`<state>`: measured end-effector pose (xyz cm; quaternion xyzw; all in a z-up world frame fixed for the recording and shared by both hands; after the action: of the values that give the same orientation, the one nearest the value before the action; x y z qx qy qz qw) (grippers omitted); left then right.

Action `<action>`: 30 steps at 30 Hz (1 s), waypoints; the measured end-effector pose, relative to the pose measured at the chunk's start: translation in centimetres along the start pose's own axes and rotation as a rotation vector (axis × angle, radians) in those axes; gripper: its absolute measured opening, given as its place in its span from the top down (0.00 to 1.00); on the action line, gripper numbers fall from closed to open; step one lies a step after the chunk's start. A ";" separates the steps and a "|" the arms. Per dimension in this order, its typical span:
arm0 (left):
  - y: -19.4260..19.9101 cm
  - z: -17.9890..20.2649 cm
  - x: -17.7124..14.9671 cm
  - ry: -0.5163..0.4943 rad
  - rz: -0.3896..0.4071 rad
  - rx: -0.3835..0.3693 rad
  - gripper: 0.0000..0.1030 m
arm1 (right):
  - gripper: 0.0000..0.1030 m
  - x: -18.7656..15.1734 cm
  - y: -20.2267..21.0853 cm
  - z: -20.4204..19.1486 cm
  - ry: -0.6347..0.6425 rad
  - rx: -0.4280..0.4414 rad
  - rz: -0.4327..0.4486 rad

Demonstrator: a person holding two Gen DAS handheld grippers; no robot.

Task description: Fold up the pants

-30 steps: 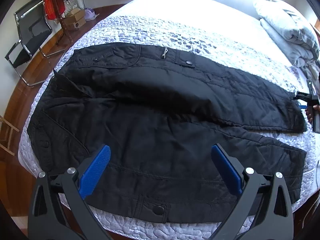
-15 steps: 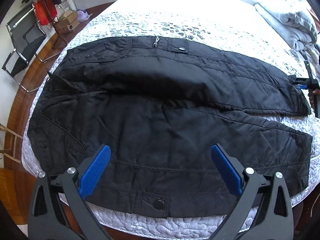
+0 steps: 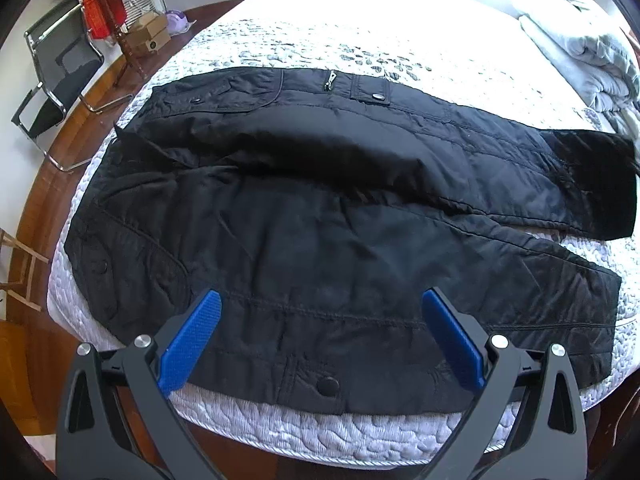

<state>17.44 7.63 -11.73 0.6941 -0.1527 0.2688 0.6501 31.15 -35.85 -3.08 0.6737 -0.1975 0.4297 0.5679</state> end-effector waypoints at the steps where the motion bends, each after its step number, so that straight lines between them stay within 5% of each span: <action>1: 0.4 0.0 -0.1 0.001 0.007 -0.001 0.03 | 0.93 -0.4 2.1 -1.8 0.033 0.030 0.021; 10: 3.4 0.8 -0.5 0.003 0.043 -0.028 0.03 | 0.94 -9.1 12.1 -8.6 0.085 0.071 0.009; 19: 5.1 1.4 -1.0 0.007 0.060 -0.062 0.03 | 1.00 -15.4 17.7 -5.5 -0.263 0.058 0.041; 23: 4.8 1.9 -1.4 -0.003 0.049 -0.070 0.03 | 1.00 -16.7 18.1 -4.8 -0.257 0.013 -0.008; 24: 4.6 2.1 -1.6 -0.005 0.046 -0.073 0.03 | 0.97 -16.5 17.9 -5.1 -0.251 0.018 -0.020; 26: 4.5 2.4 -1.8 -0.006 0.043 -0.084 0.03 | 0.60 -15.7 17.3 -6.2 -0.234 0.028 -0.026; 30: 4.3 2.8 -2.1 -0.010 0.044 -0.093 0.03 | 0.49 -13.6 15.0 -11.4 -0.120 0.119 -0.011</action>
<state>13.78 4.17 -9.46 0.6609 -0.1835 0.2723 0.6749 8.25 -32.37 -5.23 0.7319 -0.2016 0.3961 0.5165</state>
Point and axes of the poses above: each gripper's, at about its wrist camera, not at the fingertips, and y roughly against the way its jaws point, z to its right, x to its top, the point moved 5 cm from there along -y, roughly the way its jaws point, and after that the axes turned 13 degrees about z, right-handed, at the moved point
